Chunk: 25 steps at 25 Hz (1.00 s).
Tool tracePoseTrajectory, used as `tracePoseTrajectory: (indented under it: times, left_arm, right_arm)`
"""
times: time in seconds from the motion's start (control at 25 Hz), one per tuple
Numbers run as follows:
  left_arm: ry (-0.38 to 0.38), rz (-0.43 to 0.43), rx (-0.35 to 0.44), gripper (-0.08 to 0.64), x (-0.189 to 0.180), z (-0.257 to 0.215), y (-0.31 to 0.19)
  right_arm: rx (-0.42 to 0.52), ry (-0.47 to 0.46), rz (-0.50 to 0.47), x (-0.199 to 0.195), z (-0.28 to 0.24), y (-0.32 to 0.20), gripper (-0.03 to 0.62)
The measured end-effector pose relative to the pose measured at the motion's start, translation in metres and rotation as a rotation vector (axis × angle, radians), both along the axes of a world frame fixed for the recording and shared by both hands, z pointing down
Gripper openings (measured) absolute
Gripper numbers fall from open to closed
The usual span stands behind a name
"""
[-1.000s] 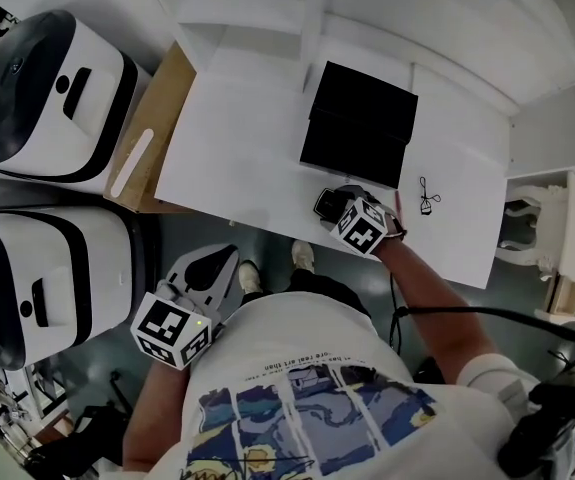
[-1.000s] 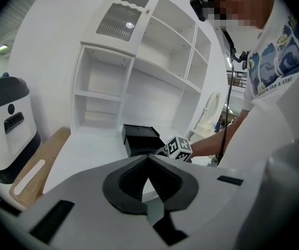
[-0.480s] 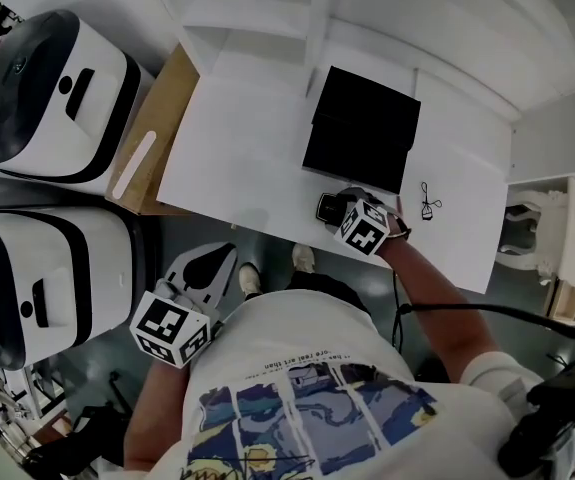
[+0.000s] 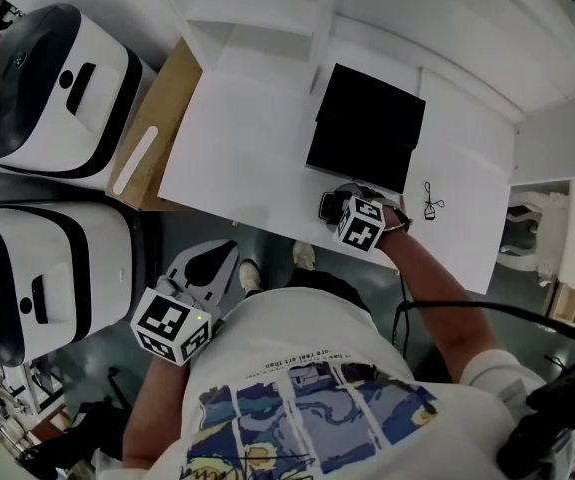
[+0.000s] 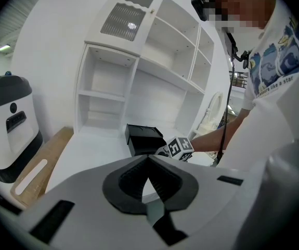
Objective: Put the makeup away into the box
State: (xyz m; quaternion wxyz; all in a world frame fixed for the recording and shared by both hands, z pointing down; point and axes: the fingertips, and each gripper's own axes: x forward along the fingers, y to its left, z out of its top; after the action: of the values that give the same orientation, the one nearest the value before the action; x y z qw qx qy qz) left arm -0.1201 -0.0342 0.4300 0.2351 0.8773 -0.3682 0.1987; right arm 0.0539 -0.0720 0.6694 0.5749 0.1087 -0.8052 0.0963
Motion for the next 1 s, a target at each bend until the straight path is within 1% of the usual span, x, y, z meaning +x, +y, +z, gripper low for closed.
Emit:
tracePoseTrajectory:
  times: [0.2,0.44,0.8,1.0]
  left_arm:
    - [0.002,-0.006,0.003,0.014,-0.003,0.000,-0.001]
    - [0.003,-0.013,0.008,0.014,-0.007,-0.001,-0.001]
    - [0.017,-0.007,0.018,0.014,-0.005,-0.001,0.001]
    - [0.026,-0.005,0.022,0.014,-0.002,-0.001,0.002]
  right_arm:
    - [-0.007,0.007,-0.005,0.000,0.000,-0.002,0.321]
    - [0.000,-0.009,0.029,-0.001,-0.009,-0.004,0.320]
    - [0.075,-0.072,0.052,-0.009,-0.068,-0.016,0.319]
    - [0.118,-0.104,0.087,-0.004,-0.100,-0.037,0.321]
